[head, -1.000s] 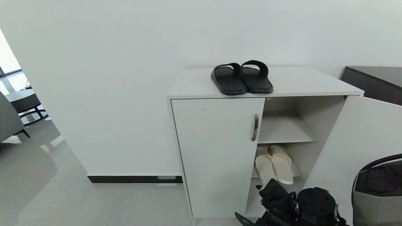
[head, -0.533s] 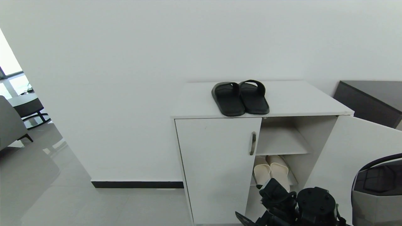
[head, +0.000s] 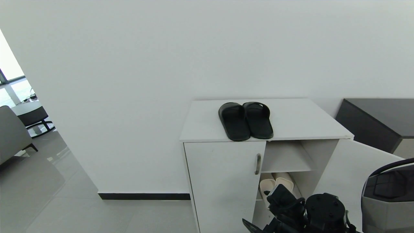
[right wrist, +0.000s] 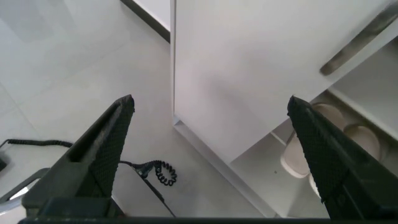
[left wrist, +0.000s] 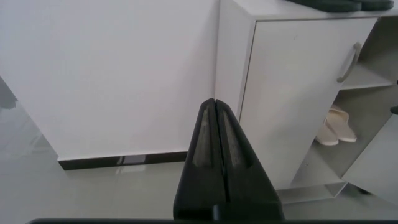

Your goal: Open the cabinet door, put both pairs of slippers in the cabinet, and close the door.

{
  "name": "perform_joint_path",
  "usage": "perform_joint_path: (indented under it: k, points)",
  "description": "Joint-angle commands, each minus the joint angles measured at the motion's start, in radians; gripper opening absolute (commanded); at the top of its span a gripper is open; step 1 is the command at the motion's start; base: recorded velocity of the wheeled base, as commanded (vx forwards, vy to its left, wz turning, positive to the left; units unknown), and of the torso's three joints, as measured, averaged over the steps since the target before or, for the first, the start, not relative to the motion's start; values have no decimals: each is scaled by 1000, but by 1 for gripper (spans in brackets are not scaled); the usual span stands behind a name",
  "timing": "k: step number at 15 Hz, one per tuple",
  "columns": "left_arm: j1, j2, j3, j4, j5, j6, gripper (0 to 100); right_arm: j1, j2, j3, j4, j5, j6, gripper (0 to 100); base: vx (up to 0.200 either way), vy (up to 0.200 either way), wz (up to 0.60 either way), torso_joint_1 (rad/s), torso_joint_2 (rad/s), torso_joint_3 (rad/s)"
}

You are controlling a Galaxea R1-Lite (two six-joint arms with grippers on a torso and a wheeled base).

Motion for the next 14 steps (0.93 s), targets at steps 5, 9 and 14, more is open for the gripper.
perform_joint_path:
  k: [5, 9, 14]
  points:
    - [0, 1, 0, 0, 0, 0, 0, 0, 9, 1, -1, 0, 0, 100, 0, 0, 0, 281, -590, -316]
    - [0, 1, 0, 0, 0, 0, 0, 2, 20, 0, -1, 5, 7, 100, 0, 0, 0, 212, -441, -233]
    - [0, 1, 0, 0, 0, 0, 0, 49, -8, -9, -1, -100, 1, 100, 0, 0, 0, 164, -336, -170]
